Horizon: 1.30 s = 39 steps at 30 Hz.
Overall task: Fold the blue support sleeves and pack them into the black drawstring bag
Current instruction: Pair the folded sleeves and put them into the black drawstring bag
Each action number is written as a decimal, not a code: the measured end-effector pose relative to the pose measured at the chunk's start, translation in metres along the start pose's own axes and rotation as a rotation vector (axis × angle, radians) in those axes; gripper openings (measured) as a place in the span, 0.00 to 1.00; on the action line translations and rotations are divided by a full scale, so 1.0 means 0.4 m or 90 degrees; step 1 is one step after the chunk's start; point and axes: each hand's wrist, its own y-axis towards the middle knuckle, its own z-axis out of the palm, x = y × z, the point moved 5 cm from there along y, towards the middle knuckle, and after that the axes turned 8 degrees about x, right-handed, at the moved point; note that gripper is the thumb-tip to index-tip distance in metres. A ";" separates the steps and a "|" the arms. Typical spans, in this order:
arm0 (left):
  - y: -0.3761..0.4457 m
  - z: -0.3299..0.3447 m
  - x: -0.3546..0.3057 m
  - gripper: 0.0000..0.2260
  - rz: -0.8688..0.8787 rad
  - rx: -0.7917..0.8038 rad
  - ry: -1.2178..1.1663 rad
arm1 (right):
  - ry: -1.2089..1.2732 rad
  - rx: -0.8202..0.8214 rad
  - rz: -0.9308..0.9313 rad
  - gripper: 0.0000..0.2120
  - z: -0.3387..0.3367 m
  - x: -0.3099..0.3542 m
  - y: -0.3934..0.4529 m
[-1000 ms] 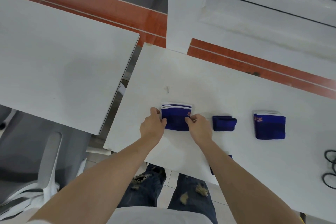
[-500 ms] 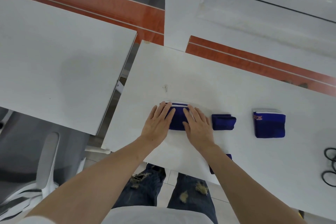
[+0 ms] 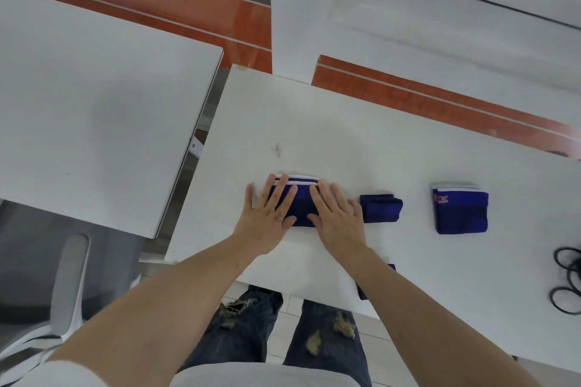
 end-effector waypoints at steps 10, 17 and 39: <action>-0.036 -0.069 -0.022 0.31 -0.009 0.004 -0.010 | 0.121 -0.018 -0.006 0.26 -0.094 0.007 -0.047; -0.086 -0.141 -0.113 0.28 0.056 -0.126 -0.050 | 0.253 -0.110 0.057 0.16 -0.084 -0.116 -0.223; -0.089 -0.023 -0.457 0.21 -0.031 -0.052 -0.156 | 0.132 0.090 -0.044 0.19 0.018 -0.398 -0.380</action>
